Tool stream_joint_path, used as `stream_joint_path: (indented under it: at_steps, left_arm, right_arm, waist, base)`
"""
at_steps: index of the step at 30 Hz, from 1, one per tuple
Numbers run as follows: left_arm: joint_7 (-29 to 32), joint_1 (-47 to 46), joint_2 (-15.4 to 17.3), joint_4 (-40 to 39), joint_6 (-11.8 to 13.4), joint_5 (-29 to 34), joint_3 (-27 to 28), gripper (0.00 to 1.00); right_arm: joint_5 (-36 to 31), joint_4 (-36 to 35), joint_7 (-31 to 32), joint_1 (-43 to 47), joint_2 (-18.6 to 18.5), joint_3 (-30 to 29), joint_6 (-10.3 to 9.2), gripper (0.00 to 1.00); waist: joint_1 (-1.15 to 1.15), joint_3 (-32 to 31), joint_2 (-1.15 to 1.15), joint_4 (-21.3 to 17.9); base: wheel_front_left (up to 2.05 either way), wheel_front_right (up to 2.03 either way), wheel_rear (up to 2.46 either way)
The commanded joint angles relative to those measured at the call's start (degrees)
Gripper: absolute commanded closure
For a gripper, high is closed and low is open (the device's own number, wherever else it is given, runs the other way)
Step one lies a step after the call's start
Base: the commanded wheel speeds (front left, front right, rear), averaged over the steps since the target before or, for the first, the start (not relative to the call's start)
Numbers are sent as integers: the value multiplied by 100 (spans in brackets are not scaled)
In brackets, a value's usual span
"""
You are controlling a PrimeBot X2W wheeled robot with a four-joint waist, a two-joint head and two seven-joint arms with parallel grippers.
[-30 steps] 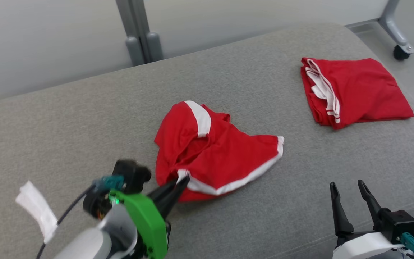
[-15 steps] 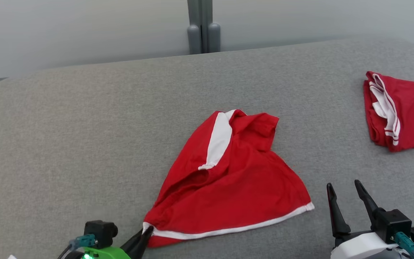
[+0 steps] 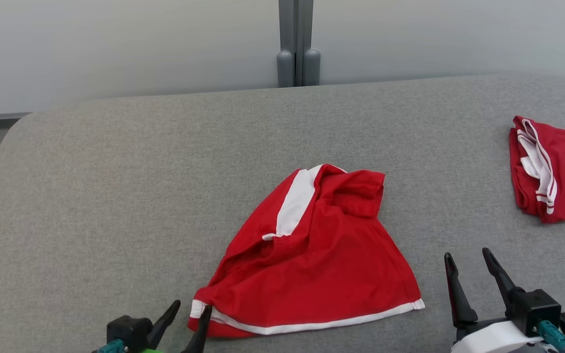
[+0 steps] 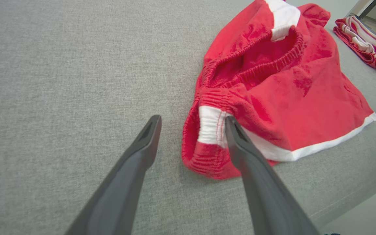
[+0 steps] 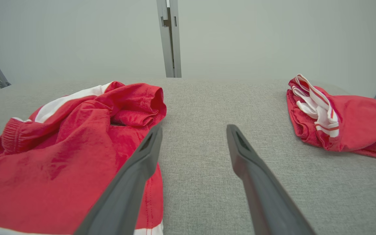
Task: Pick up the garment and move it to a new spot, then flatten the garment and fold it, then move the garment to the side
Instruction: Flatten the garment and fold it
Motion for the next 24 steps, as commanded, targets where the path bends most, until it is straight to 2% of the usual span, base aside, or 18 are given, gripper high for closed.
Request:
stream_joint_path:
  at_steps: [1, 3, 9, 15, 24]
  left_arm:
    - [-49, 150, -47, -145, 93, 189, 97, 0]
    - [-68, 283, -184, -494, 300, 435, 489, 0]
    - [-60, 1045, -748, -1370, 480, 1443, 1567, 0]
    - [-59, 1503, -1253, -1587, 321, 2301, 2343, 0]
    - [-61, 1699, -1699, -1567, -37, 3148, 3191, 0]
  right_arm:
    - [-12, -56, -15, 88, -13, -27, -9, 0]
    - [-11, -129, -15, 155, -14, -95, -9, 0]
    - [-11, -288, -15, 287, -11, -221, -9, 0]
    - [-60, -355, -15, 324, -11, -336, -9, 0]
    - [-88, -347, -15, 403, -11, -384, -9, 0]
  waist:
    - [0, -57, 0, -20]
    - [0, -120, 0, -9]
    - [0, -224, 0, -4]
    - [0, -315, 0, 49]
    - [0, -435, 0, 78]
  base:
    - [0, 0, 0]
    - [0, 0, 0]
    - [0, 0, 0]
    - [0, 0, 0]
    - [0, 0, 0]
